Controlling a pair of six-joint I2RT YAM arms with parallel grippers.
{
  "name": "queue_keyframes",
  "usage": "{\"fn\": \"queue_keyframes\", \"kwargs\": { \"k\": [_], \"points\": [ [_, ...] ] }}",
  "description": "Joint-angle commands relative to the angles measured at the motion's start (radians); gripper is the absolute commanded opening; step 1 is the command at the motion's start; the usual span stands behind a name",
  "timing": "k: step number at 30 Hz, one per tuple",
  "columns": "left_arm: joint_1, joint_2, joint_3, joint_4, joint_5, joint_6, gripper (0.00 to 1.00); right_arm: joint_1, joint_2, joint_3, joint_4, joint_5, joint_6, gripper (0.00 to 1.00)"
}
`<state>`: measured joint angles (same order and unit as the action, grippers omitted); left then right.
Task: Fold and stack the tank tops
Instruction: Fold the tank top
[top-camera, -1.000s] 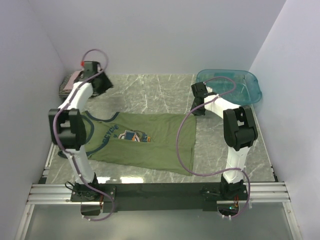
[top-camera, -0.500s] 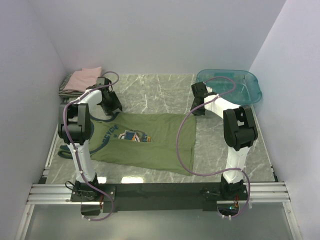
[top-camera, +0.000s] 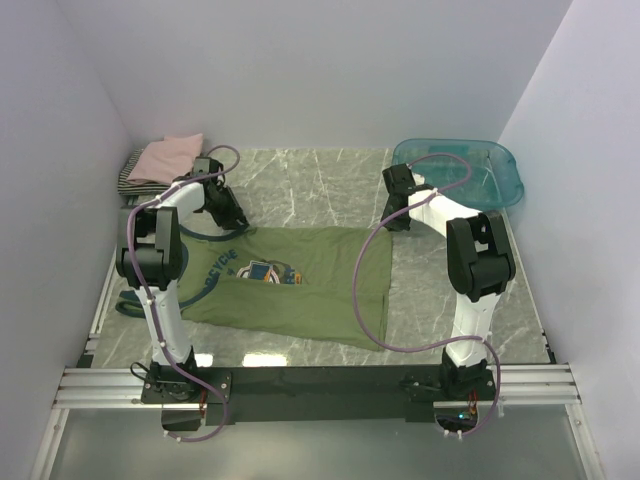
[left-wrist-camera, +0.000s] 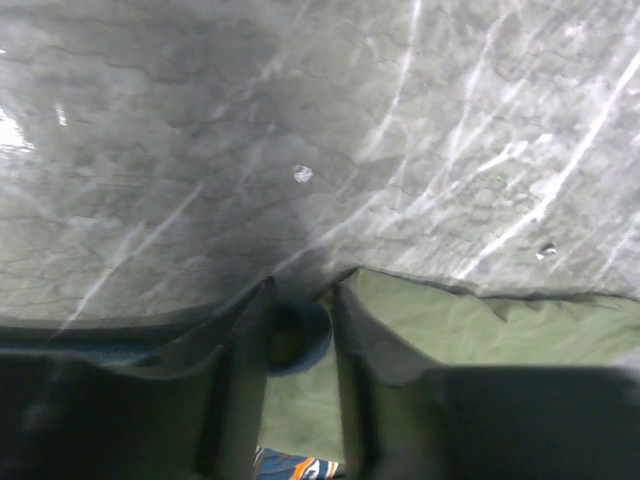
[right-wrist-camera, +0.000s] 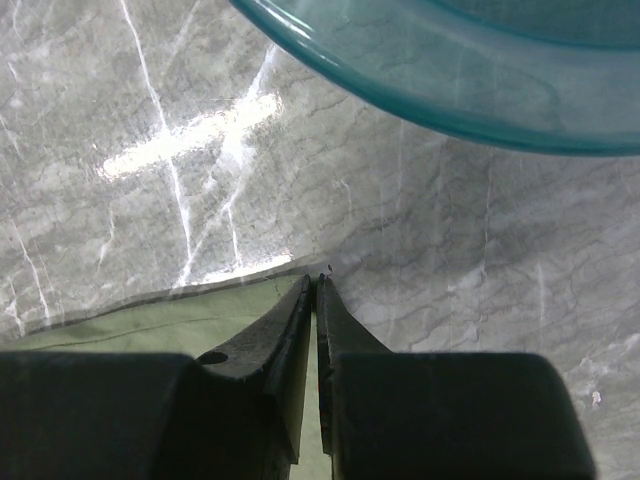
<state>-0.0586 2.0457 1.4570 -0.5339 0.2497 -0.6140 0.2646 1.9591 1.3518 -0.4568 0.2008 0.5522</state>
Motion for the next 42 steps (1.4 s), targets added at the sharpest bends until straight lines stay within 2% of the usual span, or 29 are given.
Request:
{"fn": "queue_keyframes", "kwargs": {
  "k": [1, 3, 4, 9, 10, 17, 23, 32, 35, 42],
  "points": [
    [-0.001, -0.007, 0.011, 0.031, 0.06, -0.003, 0.29, -0.007, -0.022, 0.01, 0.021, 0.02, -0.008, 0.12],
    [-0.001, -0.001, 0.017, 0.037, 0.06, -0.003, 0.23, -0.007, -0.023, 0.007, 0.023, 0.022, -0.008, 0.12],
    [0.002, 0.001, 0.022, 0.038, 0.057, 0.0, 0.16, -0.007, -0.023, 0.007, 0.023, 0.023, -0.008, 0.12],
    [0.019, 0.013, 0.045, 0.074, 0.083, 0.013, 0.06, -0.008, -0.025, 0.007, 0.024, 0.029, -0.008, 0.1],
    [0.026, 0.016, 0.049, 0.092, 0.095, 0.013, 0.01, -0.008, -0.026, 0.009, 0.024, 0.031, -0.008, 0.09],
    [0.081, 0.05, 0.062, 0.166, 0.166, -0.013, 0.01, -0.01, -0.051, -0.005, 0.032, 0.064, -0.005, 0.07],
    [0.128, 0.045, 0.006, 0.319, 0.272, -0.055, 0.01, -0.022, -0.065, -0.029, 0.047, 0.086, 0.006, 0.05],
    [0.144, 0.071, -0.044, 0.469, 0.344, -0.108, 0.01, -0.028, -0.084, -0.052, 0.089, 0.037, 0.017, 0.0],
    [0.143, 0.03, -0.073, 0.465, 0.32, -0.105, 0.01, -0.024, -0.135, -0.072, 0.098, 0.025, 0.015, 0.0],
    [0.141, -0.134, -0.168, 0.379, 0.111, -0.104, 0.01, 0.004, -0.311, -0.17, 0.101, -0.021, 0.037, 0.0]
  ]
}}
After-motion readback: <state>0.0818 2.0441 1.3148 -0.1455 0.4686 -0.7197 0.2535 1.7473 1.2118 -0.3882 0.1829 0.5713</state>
